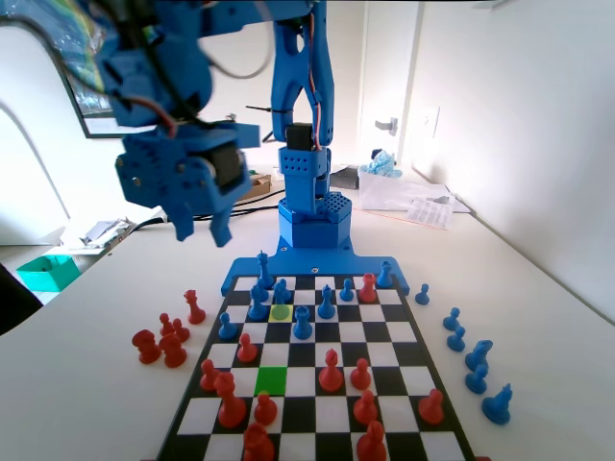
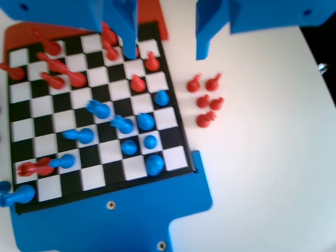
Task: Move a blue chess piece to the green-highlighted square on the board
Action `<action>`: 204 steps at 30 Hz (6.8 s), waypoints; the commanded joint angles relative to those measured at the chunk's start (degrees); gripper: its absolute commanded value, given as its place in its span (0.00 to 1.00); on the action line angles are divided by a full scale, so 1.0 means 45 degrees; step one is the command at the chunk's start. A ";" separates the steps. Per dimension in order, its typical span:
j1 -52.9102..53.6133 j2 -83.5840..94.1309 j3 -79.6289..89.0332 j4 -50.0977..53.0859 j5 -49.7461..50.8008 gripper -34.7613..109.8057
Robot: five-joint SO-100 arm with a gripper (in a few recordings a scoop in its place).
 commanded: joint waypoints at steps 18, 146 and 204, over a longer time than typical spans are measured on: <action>-0.3262 0.1602 0.3633 -0.3398 0.1602 0.34; -0.2598 0.0352 0.4805 -0.5488 0.0684 0.25; -0.3301 -0.4785 -0.1699 -0.4180 0.2715 0.25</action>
